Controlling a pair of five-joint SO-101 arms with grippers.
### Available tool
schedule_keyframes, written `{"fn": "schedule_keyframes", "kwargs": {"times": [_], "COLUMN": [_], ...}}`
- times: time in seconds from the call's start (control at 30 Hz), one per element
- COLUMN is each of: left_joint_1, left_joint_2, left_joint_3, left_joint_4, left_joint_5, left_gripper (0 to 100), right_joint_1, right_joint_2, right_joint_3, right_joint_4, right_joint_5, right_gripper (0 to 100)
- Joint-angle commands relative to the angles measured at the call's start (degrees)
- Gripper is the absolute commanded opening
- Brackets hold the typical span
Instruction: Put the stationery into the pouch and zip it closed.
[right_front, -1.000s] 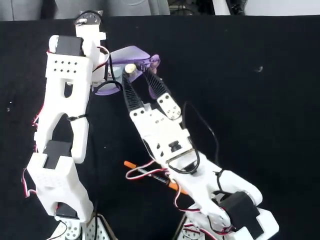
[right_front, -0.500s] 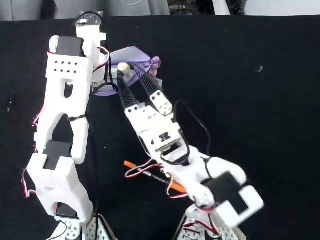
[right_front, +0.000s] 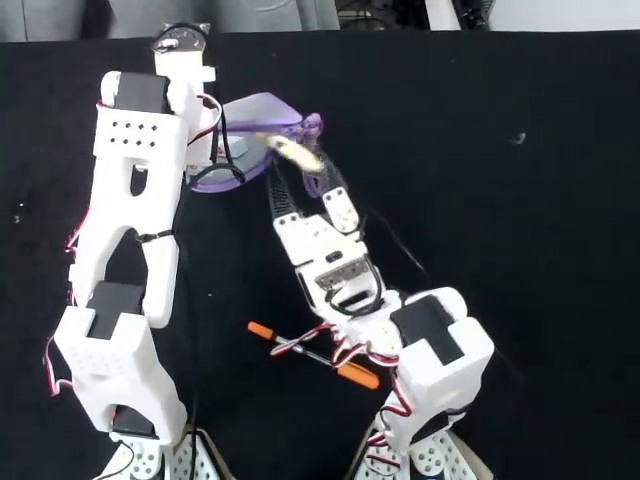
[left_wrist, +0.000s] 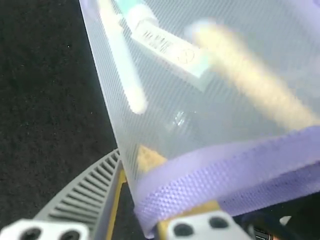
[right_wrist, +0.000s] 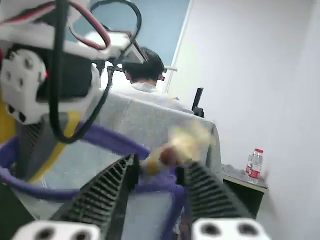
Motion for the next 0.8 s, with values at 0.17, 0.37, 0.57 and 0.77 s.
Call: {"fn": "schedule_keyframes", "kwargs": {"times": [0.17,0.37,0.57,0.77], "left_joint_1": [-0.7,-2.3,-4.3,-4.7], "left_joint_2": [-0.2,-0.1,-0.6,-0.4], "left_joint_3": [0.9,0.9,0.7,-3.8], "left_joint_4": [-0.3,-0.3,-1.1,0.9], "left_joint_5": [0.8,0.8,0.6,0.5], "left_gripper": [3,3,3,3], "right_joint_1": [1.7,2.2,5.9,12.0], "right_joint_2": [-9.9,-19.2,-32.6,-51.3], "right_joint_3": [5.7,12.9,17.6,12.4], "right_joint_4": [-0.7,-0.6,9.1,44.3], "right_joint_5": [0.4,0.4,0.1,-4.1], "right_gripper": [25.9,25.8,25.8,25.7]}}
